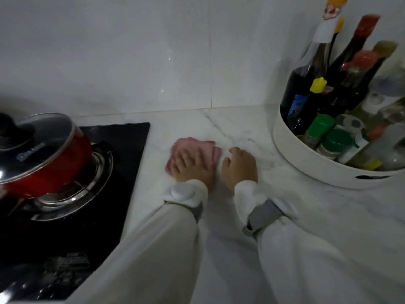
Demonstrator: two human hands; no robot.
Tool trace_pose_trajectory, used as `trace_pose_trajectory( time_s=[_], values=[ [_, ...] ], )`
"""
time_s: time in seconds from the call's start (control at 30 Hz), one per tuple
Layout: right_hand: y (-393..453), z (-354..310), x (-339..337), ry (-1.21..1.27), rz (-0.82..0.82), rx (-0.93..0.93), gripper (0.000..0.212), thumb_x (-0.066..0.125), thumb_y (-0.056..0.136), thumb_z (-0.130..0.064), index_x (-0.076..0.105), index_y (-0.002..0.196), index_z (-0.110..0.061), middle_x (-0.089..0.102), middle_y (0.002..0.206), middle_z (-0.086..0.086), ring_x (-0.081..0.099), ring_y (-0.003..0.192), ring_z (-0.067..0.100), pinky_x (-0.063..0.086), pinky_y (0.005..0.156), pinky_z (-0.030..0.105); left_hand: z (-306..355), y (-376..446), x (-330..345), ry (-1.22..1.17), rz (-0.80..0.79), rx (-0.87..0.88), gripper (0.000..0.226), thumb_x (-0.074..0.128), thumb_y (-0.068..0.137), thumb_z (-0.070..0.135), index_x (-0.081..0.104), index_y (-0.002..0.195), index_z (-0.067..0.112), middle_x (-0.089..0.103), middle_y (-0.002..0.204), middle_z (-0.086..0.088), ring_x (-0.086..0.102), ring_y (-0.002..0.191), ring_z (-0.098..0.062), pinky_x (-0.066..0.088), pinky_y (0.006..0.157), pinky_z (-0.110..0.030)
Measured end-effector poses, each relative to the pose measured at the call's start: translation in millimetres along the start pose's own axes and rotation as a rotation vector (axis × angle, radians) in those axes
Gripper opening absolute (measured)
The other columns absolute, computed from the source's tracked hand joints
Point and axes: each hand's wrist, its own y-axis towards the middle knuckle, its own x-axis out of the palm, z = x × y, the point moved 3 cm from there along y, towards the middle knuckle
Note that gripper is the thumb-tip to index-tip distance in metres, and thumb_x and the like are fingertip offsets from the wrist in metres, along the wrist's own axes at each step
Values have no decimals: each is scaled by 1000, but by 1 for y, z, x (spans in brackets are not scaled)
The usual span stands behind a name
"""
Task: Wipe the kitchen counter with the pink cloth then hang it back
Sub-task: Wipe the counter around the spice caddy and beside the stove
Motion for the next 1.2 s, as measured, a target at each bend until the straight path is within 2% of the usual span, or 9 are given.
trace_pose_trajectory(
  time_s=[0.2,0.3,0.5,0.57,0.73,0.8,0.93,1.07,1.2],
  values=[
    [-9,-2,-4,-58,-30,63,39,38,93,-22,53,124,-5,57,126,18,49,119,35,34,107,43,4,-25,-3,237,-7,606,71,33,96,51,-2,152,25,-5,162,-6,-6,149,-26,-2,119,-43],
    [-22,-5,-1,-17,-37,-20,48,31,82,-28,63,109,-6,63,116,18,53,112,37,36,100,42,-57,-5,-13,183,-22,436,73,17,87,62,-1,152,33,-5,162,-8,-5,149,-26,0,119,-44],
    [-49,-3,3,-51,-140,-7,34,41,93,-22,57,121,-12,59,126,11,47,121,31,29,109,42,-95,-26,-15,112,28,-30,65,16,97,55,0,153,26,-4,161,-15,-2,149,-32,-2,119,-45],
    [-61,-5,3,-45,-115,-3,33,42,93,-21,57,120,-11,60,125,12,47,121,32,30,109,42,-72,-47,-2,83,38,16,65,17,96,56,1,152,28,-5,160,-15,-3,148,-34,-2,118,-47],
    [-95,-12,-3,-74,7,27,30,45,90,-19,58,115,-10,60,123,12,46,121,32,29,109,46,-44,-114,18,217,-6,661,77,3,81,63,2,152,32,-7,161,-8,-9,149,-28,-5,119,-44],
    [-112,-20,-3,-59,19,45,31,44,89,-19,59,116,-11,58,127,11,42,126,32,25,112,47,-61,-128,17,266,-42,746,86,-1,73,68,3,152,33,-7,161,-5,-9,149,-26,-4,119,-42],
    [-151,-34,0,-20,33,-13,45,35,83,-27,62,114,-10,61,125,13,43,127,35,26,110,50,-131,-118,3,207,-47,427,66,27,95,59,1,151,36,-6,161,-7,-5,149,-25,-3,119,-40],
    [-179,-37,5,-16,-10,-89,46,34,86,-30,61,116,-8,60,126,14,43,128,37,28,110,48,-142,-143,5,174,-9,168,65,24,97,52,4,153,26,0,160,-18,1,149,-32,-2,121,-45],
    [-200,-46,4,150,-10,-148,39,36,90,-20,62,114,-3,62,121,15,51,117,33,36,104,37,-98,-206,20,48,-109,354,70,41,91,45,14,151,21,12,160,-13,10,147,-32,18,116,-53]
  ],
)
